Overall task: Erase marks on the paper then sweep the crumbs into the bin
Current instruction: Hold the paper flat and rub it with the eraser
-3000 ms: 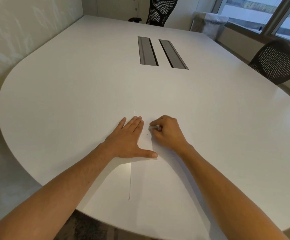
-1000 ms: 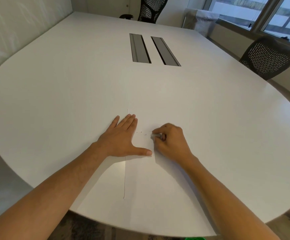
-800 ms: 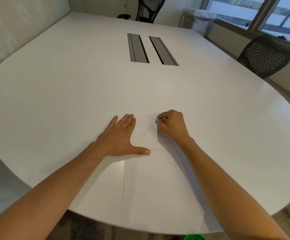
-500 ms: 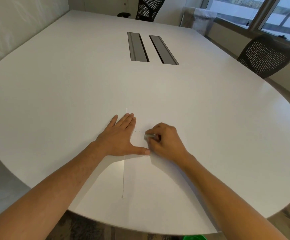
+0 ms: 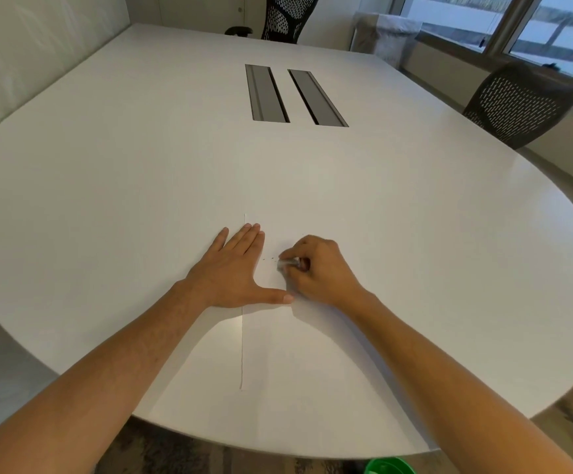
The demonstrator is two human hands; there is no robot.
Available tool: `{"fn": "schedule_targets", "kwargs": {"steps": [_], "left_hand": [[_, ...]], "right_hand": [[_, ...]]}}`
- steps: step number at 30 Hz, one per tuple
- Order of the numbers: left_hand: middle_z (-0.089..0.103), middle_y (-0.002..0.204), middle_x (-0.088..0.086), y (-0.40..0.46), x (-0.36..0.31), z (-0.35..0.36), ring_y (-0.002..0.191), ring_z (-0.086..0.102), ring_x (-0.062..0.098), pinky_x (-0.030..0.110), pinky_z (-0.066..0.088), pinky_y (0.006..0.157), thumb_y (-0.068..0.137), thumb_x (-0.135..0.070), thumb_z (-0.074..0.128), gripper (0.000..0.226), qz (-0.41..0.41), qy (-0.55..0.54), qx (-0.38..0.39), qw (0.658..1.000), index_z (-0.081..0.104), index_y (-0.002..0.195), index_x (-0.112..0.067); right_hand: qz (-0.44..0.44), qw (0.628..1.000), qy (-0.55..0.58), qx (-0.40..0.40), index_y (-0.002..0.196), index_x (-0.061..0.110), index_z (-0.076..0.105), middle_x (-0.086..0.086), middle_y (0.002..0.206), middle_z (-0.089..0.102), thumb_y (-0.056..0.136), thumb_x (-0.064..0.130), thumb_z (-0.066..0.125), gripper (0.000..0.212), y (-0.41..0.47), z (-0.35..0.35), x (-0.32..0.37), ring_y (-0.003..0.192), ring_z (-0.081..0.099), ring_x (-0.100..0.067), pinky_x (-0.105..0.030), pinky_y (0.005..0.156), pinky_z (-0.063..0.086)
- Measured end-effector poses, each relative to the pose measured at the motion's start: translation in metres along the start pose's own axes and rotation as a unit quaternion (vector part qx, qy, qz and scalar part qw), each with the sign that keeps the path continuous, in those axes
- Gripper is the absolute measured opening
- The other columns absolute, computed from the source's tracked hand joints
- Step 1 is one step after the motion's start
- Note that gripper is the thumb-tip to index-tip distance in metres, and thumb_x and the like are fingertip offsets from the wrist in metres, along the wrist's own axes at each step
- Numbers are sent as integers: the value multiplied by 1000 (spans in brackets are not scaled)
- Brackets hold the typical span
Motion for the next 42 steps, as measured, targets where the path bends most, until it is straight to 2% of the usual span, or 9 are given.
{"fn": "schedule_targets", "kwargs": {"steps": [6,14,18,20,23,29,36,38,42], "left_hand": [[-16,163,0,1,0,-2,147,-19,10,44,-7,121,56,-103,21,138,-2,11,1,1000,-10,154,-11],[-17,163,0,0,0,-1,147,-20,9,43,-7,121,53,-104,16,139,-1,5,-2,1000,-10,154,-12],[-17,163,0,0,-1,-2,147,-20,9,43,-9,120,53,-104,19,140,-4,6,3,1000,-10,154,-11],[-17,163,0,0,-1,-2,147,-20,10,43,-9,120,54,-103,20,140,-4,7,3,1000,-10,154,-11],[-16,163,0,-1,-1,-3,147,-20,9,43,-8,121,54,-103,21,140,-5,5,3,1000,-10,154,-11],[-16,163,-1,-1,-1,-2,147,-19,8,43,-7,121,53,-104,21,140,-5,-4,1,1000,-9,154,-12],[-16,163,0,-1,-2,-4,147,-19,9,43,-9,121,55,-103,23,139,-5,1,1,1000,-9,154,-11],[-16,163,1,-1,-2,-4,147,-19,9,43,-9,121,56,-102,24,138,-3,2,-1,1000,-9,154,-11],[-17,162,1,-8,-3,-10,147,-20,10,45,-9,120,56,-102,23,138,-2,-6,-24,1000,-6,155,-11]], "right_hand": [[104,993,-31,-48,85,6,75,-10,85,73,81,13,60,17,42,-9,-39,82,65,-26,-34,74,53],[7,1000,-4,-4,94,10,75,-8,79,67,80,7,64,18,1,2,-3,77,58,-17,-29,70,46],[72,996,-31,-48,84,3,72,-16,79,69,81,11,61,15,19,-12,-37,79,62,-28,-36,73,51],[122,991,-26,-54,81,4,72,-13,80,71,82,13,60,15,27,-17,-50,78,64,-27,-34,72,53],[105,993,-48,-38,73,0,66,-18,69,63,81,12,58,17,20,-15,-40,70,58,-33,-38,66,50],[0,1000,-10,13,92,14,75,1,75,59,79,7,66,18,-29,-6,-2,68,49,-8,-13,64,38],[101,993,-19,-65,85,3,74,-12,82,70,82,8,62,13,1,-24,-42,83,61,-23,-36,75,50],[109,992,-22,-64,84,3,73,-12,81,70,83,8,61,13,0,-21,-43,83,60,-24,-37,74,50],[128,988,8,-90,93,10,75,-3,90,71,83,11,63,15,-15,-28,-43,85,60,-16,-24,75,44]]}}
Point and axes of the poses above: each hand's wrist, its own y-axis towards the middle knuckle, its own z-axis out of the palm, x = y × z, the point moved 5 cm from there along y, towards the middle knuckle
